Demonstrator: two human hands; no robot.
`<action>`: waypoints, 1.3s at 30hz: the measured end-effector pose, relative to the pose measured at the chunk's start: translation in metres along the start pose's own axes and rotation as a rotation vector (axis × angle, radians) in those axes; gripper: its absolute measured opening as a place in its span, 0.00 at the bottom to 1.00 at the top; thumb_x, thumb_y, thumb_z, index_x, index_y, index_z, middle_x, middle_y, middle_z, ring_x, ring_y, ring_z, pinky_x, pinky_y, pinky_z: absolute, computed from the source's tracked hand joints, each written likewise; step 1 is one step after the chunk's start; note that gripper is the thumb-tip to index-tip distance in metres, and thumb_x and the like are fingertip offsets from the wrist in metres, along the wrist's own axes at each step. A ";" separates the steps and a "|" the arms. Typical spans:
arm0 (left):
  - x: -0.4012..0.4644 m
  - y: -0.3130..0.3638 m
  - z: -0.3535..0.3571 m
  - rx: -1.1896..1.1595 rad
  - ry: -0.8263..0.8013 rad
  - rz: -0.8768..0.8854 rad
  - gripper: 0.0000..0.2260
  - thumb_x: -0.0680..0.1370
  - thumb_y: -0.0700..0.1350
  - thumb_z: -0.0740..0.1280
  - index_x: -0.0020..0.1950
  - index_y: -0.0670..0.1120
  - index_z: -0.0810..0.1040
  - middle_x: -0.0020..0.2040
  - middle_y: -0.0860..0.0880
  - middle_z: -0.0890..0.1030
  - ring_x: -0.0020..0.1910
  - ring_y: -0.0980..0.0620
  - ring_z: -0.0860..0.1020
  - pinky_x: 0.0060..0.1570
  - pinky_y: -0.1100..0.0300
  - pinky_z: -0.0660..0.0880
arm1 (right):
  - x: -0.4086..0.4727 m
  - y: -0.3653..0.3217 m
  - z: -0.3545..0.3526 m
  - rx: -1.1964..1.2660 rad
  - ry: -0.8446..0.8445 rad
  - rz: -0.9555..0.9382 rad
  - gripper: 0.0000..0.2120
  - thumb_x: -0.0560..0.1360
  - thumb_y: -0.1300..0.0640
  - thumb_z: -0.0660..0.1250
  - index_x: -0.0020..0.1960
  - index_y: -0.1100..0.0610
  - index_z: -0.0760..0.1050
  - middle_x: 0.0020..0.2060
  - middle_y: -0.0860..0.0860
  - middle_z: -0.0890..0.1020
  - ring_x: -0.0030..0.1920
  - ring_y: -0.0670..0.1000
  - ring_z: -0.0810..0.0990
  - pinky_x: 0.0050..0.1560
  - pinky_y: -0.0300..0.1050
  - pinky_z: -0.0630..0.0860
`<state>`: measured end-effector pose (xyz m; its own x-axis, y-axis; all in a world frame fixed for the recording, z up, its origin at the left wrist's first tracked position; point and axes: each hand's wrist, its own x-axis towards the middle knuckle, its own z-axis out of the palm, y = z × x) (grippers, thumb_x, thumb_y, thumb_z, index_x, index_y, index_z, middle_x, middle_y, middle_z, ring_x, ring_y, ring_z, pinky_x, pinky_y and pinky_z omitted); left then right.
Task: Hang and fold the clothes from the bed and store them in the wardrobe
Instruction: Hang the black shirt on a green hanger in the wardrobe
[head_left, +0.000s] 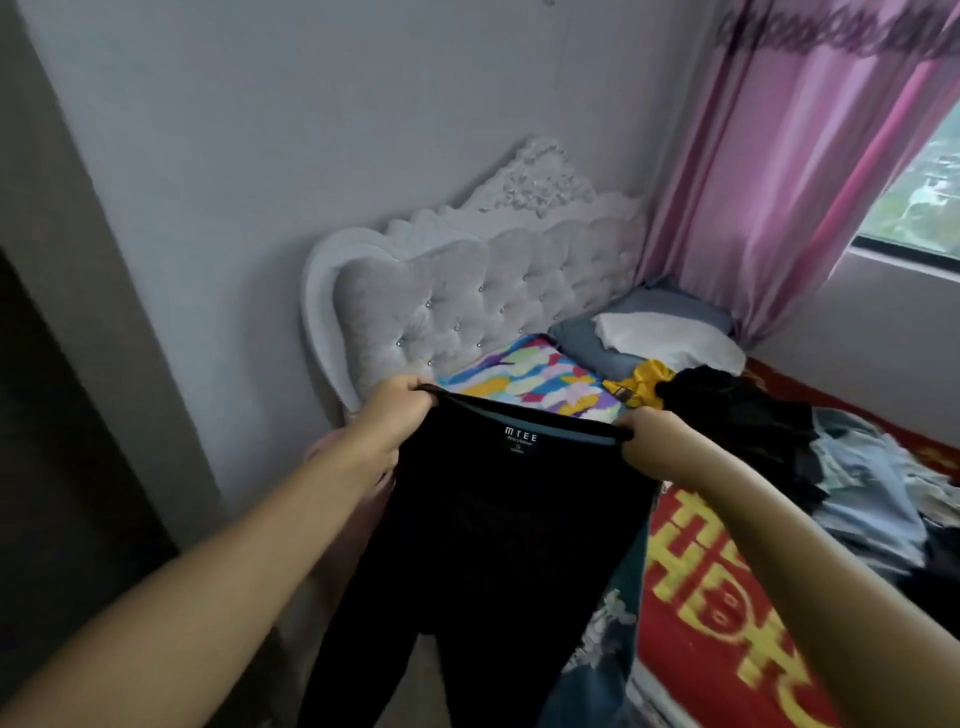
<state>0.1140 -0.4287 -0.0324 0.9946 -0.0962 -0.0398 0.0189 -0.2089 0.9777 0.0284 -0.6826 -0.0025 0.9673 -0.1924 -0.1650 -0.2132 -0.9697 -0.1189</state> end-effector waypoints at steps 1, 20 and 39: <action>-0.015 -0.004 -0.005 0.054 0.010 0.027 0.12 0.74 0.33 0.63 0.34 0.45 0.79 0.30 0.49 0.77 0.27 0.57 0.75 0.30 0.67 0.69 | -0.010 0.001 0.009 0.053 0.005 -0.015 0.11 0.73 0.65 0.59 0.50 0.60 0.78 0.43 0.55 0.79 0.44 0.56 0.77 0.39 0.41 0.68; -0.153 0.029 -0.273 0.092 0.408 0.059 0.14 0.78 0.41 0.58 0.37 0.46 0.80 0.31 0.50 0.79 0.31 0.52 0.77 0.31 0.60 0.69 | -0.136 -0.241 -0.038 0.322 0.118 -0.685 0.18 0.69 0.68 0.57 0.43 0.45 0.73 0.39 0.46 0.79 0.36 0.40 0.75 0.34 0.29 0.69; -0.104 0.034 -0.538 0.087 0.457 0.323 0.17 0.76 0.34 0.58 0.31 0.46 0.80 0.32 0.48 0.79 0.33 0.54 0.75 0.34 0.64 0.69 | -0.057 -0.567 -0.150 0.364 0.793 -0.642 0.13 0.77 0.56 0.61 0.59 0.56 0.78 0.53 0.55 0.81 0.52 0.52 0.79 0.47 0.42 0.74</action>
<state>0.0665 0.0981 0.1163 0.8922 0.2580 0.3708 -0.2831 -0.3203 0.9040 0.1150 -0.1446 0.2214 0.6979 0.1664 0.6966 0.4637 -0.8462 -0.2624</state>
